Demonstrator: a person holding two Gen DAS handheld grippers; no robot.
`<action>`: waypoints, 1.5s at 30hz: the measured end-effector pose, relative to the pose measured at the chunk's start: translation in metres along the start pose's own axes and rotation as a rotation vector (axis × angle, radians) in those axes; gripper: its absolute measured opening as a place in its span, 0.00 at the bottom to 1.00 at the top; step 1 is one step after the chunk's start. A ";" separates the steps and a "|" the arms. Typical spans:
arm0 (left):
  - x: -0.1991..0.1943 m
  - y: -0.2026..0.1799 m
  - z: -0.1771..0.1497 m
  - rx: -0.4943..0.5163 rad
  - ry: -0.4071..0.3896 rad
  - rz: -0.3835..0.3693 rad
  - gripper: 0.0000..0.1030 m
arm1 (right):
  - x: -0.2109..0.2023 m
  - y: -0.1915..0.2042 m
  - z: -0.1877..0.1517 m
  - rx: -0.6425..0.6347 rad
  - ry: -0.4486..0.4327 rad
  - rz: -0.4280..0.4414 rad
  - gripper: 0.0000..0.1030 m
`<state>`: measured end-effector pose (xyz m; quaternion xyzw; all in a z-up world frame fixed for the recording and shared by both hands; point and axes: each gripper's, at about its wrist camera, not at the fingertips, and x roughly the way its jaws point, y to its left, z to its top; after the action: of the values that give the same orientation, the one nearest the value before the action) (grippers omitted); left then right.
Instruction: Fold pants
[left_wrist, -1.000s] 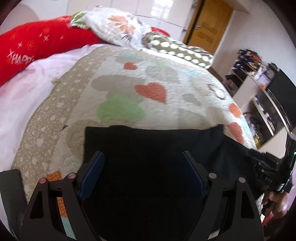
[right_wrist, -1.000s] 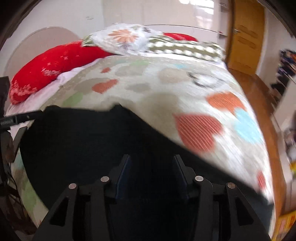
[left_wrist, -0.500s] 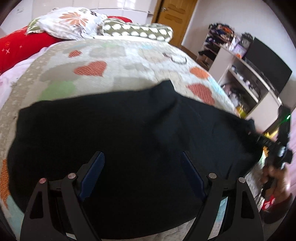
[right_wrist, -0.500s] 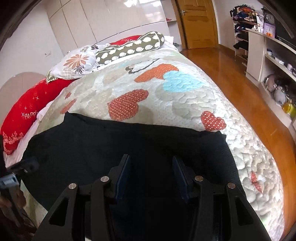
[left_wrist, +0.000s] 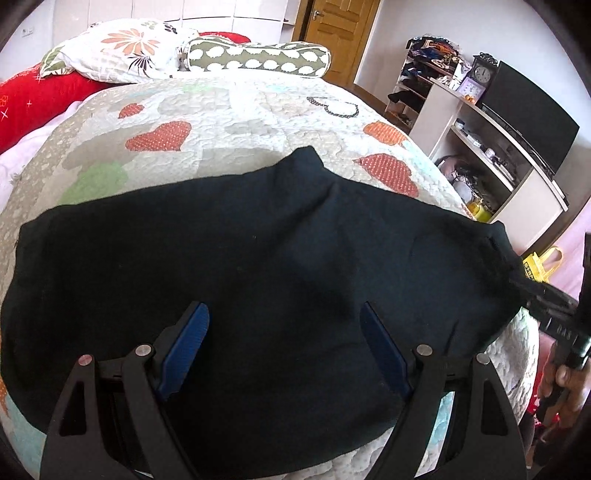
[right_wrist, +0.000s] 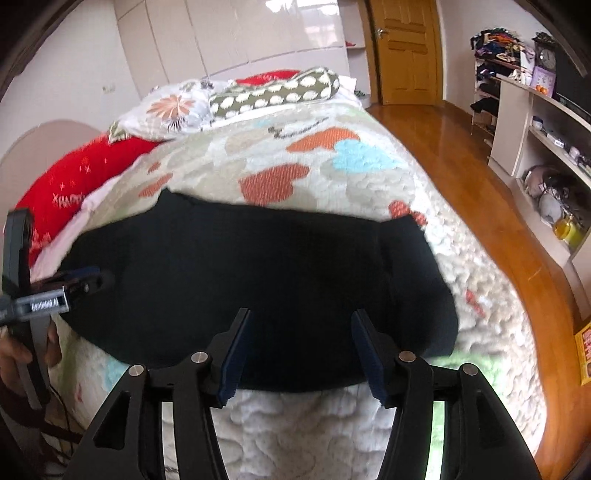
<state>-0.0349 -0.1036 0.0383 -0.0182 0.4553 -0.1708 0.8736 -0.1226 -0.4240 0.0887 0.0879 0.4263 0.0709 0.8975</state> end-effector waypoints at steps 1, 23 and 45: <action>0.002 0.000 -0.001 0.001 0.001 0.004 0.82 | 0.005 -0.001 -0.003 0.009 0.013 0.004 0.60; 0.034 -0.103 0.045 0.220 0.112 -0.205 0.82 | -0.043 -0.059 -0.041 0.257 -0.069 0.071 0.65; 0.128 -0.249 0.089 0.611 0.227 -0.420 0.81 | -0.016 -0.072 -0.033 0.324 -0.179 0.188 0.79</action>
<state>0.0332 -0.3892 0.0361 0.1692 0.4636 -0.4746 0.7289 -0.1540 -0.4941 0.0644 0.2764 0.3408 0.0767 0.8953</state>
